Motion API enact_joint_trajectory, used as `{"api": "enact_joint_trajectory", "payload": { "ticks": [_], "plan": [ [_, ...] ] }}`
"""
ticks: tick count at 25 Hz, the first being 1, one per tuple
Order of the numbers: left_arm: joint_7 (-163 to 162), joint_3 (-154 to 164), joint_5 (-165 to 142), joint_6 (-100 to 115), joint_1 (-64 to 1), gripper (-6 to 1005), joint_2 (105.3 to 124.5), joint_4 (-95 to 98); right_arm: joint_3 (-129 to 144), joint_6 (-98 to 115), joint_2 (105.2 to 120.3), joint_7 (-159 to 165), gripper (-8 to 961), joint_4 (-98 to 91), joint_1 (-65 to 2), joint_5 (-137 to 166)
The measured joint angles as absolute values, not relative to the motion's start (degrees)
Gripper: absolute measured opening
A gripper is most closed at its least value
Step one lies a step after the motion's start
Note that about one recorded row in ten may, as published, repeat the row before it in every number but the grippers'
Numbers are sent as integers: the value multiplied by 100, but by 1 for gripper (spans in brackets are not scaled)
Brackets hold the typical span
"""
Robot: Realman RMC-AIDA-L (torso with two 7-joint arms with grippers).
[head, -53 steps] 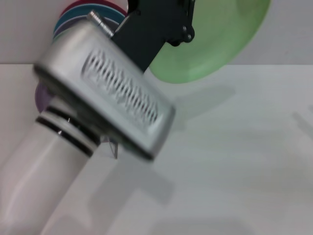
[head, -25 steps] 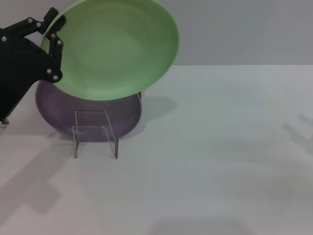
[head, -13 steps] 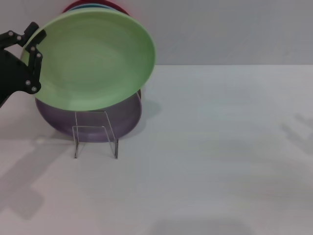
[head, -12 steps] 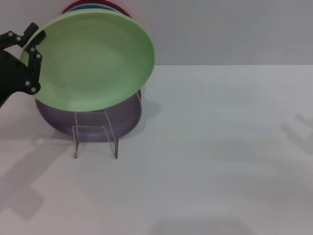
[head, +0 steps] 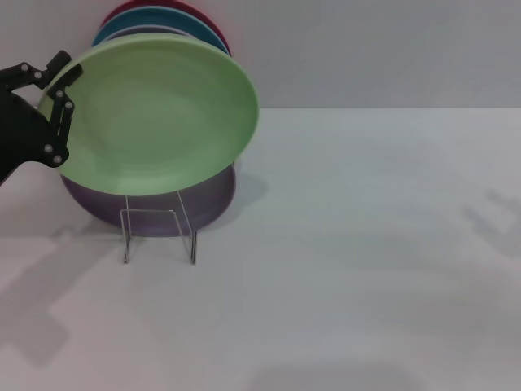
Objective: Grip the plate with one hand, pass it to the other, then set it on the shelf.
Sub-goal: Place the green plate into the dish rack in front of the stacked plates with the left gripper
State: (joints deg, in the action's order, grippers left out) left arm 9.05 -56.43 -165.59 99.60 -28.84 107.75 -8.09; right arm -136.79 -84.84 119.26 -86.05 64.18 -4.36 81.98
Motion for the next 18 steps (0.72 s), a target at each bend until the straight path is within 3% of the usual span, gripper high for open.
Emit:
{"api": "enact_joint_trajectory", "payload": {
  "ticks": [18],
  "plan": [
    [873,-5415,-16558,9911,-3073,106,10757,-353,-13672,-8787,11934,-8666,654,6369,-444,8182]
  ]
}}
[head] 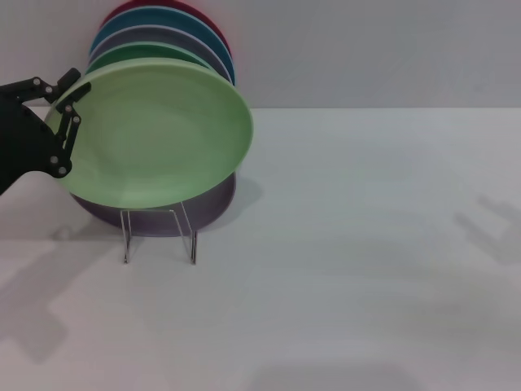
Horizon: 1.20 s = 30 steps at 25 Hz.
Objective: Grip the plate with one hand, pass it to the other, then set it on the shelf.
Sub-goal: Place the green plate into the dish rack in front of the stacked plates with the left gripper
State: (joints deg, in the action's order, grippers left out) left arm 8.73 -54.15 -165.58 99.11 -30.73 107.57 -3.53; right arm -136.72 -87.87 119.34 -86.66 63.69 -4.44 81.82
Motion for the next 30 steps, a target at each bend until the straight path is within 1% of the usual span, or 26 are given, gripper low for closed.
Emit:
{"api": "enact_joint_trajectory", "payload": {
  "ticks": [13,19,23,25,26,30],
  "plan": [
    [1011,-5297,-16558,9769,-3126,127,10773,-273,-13667,-8834,11936,-8681,655,6370,-457,8190],
    [998,-4941,-16559,9755,-3230,137,10646,-216,-13606,-8849,11932,-8683,655,6364,-464,8198],
    [1001,-4925,-16559,9751,-3239,144,10631,-186,-13589,-8876,11934,-8684,654,6363,-466,8199],
    [1048,-4985,-16548,9686,-3225,147,10695,-122,-13587,-8911,11938,-8683,654,6363,-466,8179],
    [1048,-4985,-16548,9686,-3225,148,10695,-122,-13587,-8911,11938,-8683,654,6363,-466,8179],
    [1472,-5187,-16527,9541,-3171,155,10904,-116,-13587,-8913,11931,-8682,654,6363,-523,8173]
  ]
}}
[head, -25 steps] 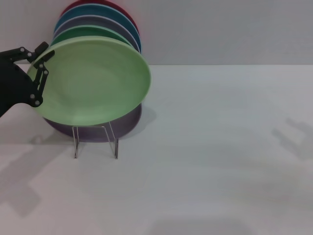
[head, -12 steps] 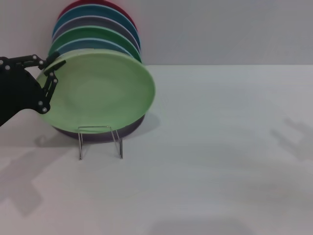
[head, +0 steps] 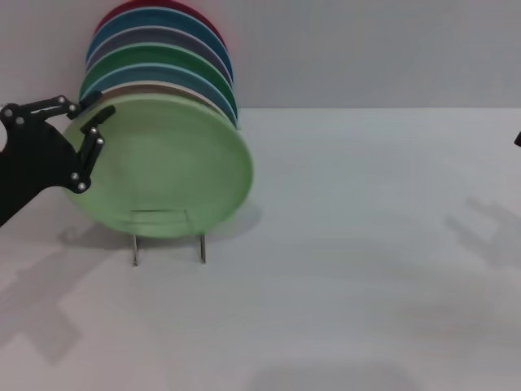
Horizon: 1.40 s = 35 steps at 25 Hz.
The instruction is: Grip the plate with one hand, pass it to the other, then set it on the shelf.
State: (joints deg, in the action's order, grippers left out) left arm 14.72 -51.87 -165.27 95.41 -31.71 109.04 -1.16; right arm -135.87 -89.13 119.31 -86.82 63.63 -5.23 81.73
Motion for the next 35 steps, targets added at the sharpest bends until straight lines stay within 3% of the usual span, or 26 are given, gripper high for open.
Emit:
{"api": "enact_joint_trajectory", "payload": {
  "ticks": [3,9,10,11,16,20,27,31,35],
  "plan": [
    [1629,-5448,-16522,9473,-3163,160,11054,-117,-13587,-8913,11926,-8682,654,6363,-553,8179],
    [1934,-6109,-16523,9319,-3106,378,11393,-176,-13593,-8913,11919,-8675,655,6363,-591,8201],
    [2026,-6496,-16523,9344,-2961,396,11523,-361,-13618,-8907,11918,-8676,655,6363,-589,8201],
    [2026,-6496,-16523,9344,-2961,415,11523,-361,-13618,-8907,11918,-8676,655,6363,-589,8201],
    [1879,-8116,-16512,9357,-2344,507,11876,-1184,-13676,-8834,11932,-9184,655,6187,-550,8180],
    [855,-8355,-16482,9331,-2002,580,11892,-1347,-13764,-8791,11962,-10896,654,5148,-490,7304],
    [-712,-8279,-16035,8930,-1706,591,11892,-1026,-13766,-8661,11978,-12801,655,3906,-549,6295],
    [-672,-8082,-16052,8629,-1636,597,11902,-971,-13800,-8563,11980,-13342,757,3375,-740,6121],
    [-674,-7850,-16025,8435,-1617,801,11901,-972,-13788,-8653,11984,-13919,782,2989,-808,5652]
  ]
}}
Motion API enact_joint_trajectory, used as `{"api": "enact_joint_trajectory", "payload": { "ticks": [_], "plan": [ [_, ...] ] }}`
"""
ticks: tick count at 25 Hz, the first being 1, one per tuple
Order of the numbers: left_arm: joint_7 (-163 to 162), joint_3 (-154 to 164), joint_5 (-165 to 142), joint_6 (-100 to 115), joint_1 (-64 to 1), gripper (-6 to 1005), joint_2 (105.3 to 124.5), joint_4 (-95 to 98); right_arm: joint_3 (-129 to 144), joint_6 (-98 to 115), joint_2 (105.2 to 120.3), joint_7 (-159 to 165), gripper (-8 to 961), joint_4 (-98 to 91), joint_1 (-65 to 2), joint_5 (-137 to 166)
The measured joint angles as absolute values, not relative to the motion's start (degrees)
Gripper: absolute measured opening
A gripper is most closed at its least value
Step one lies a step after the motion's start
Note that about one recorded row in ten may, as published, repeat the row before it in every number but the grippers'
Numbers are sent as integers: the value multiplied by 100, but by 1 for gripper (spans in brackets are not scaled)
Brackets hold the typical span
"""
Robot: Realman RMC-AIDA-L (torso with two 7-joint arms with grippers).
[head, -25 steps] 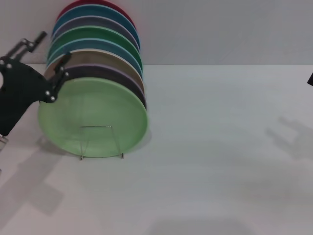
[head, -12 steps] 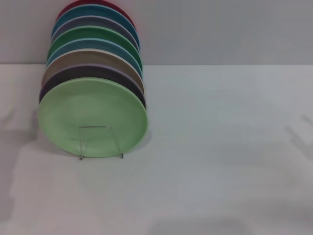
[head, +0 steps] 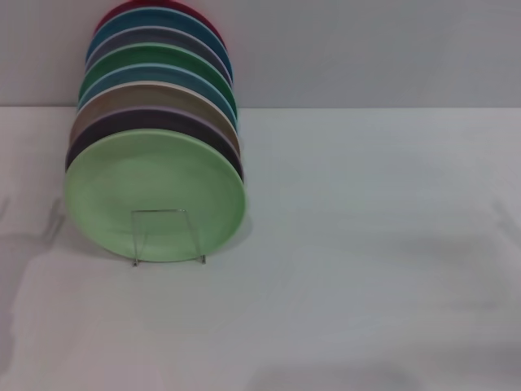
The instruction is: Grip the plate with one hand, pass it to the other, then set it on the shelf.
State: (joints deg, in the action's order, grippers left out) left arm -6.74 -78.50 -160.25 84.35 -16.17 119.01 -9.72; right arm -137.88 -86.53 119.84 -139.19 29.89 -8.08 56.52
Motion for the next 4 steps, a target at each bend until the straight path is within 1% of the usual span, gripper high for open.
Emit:
{"api": "enact_joint_trajectory", "payload": {
  "ticks": [4],
  "plan": [
    [-691,-7758,-16022,8456,-1526,801,11912,-1060,-13770,-8683,11986,-14111,782,2897,-782,5560]
  ]
}}
